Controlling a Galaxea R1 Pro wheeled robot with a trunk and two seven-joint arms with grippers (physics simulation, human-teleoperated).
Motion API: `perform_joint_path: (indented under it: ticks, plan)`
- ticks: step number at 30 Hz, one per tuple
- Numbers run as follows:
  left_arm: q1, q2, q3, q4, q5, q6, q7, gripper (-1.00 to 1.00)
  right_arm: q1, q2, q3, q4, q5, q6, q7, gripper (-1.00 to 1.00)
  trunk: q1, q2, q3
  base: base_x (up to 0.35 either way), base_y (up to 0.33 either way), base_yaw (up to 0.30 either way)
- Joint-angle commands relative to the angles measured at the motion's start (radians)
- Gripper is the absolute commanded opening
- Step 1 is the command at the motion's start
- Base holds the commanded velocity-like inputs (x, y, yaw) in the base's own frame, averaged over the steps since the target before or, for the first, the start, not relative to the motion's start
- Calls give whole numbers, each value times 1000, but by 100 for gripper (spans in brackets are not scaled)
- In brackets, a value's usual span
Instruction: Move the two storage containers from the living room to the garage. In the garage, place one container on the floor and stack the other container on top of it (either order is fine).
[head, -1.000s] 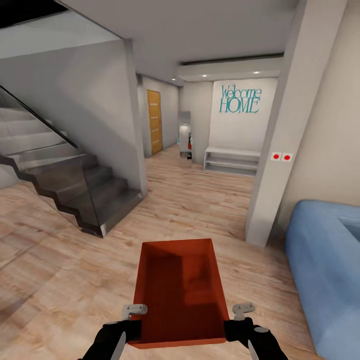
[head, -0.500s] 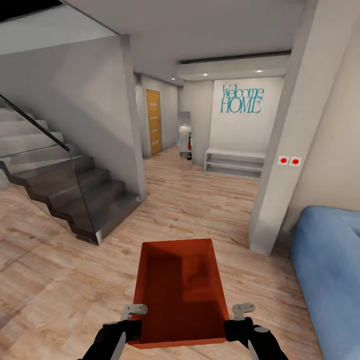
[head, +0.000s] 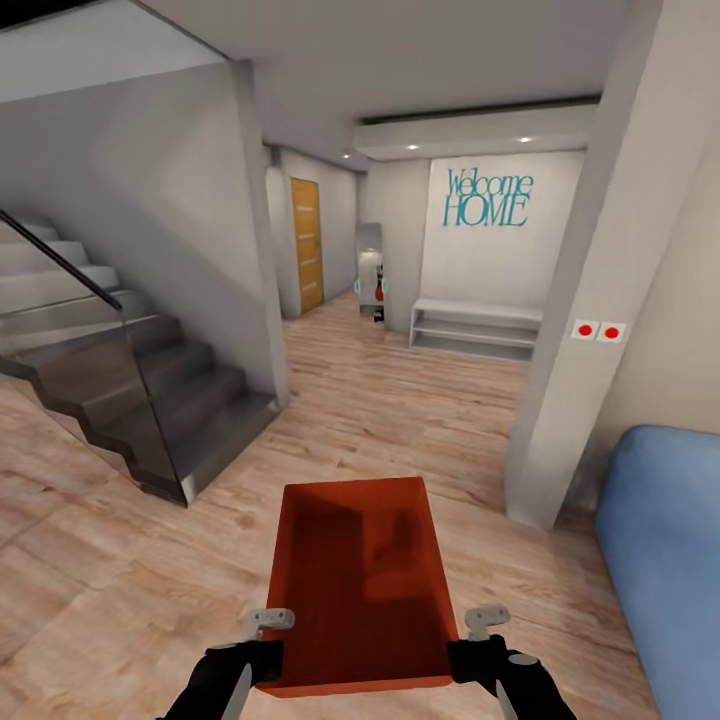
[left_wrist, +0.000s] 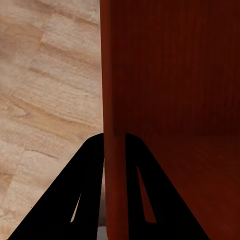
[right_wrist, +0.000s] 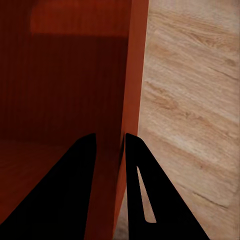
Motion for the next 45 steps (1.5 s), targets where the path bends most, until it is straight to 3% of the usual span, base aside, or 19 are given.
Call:
perform_joint_path:
  ticks: [1,45]
  plan:
    - [0,-1,-18,-1,-21,6,7,-100,-1,34,-2,-17,-14,8,11,-100,1,-2,-2,323,0,0]
    - [0,-1,-10,1,-21,6,8,-100,-1,34,-2,-18,-13,8,11,-100,1,-2,-2,323,0,-21]
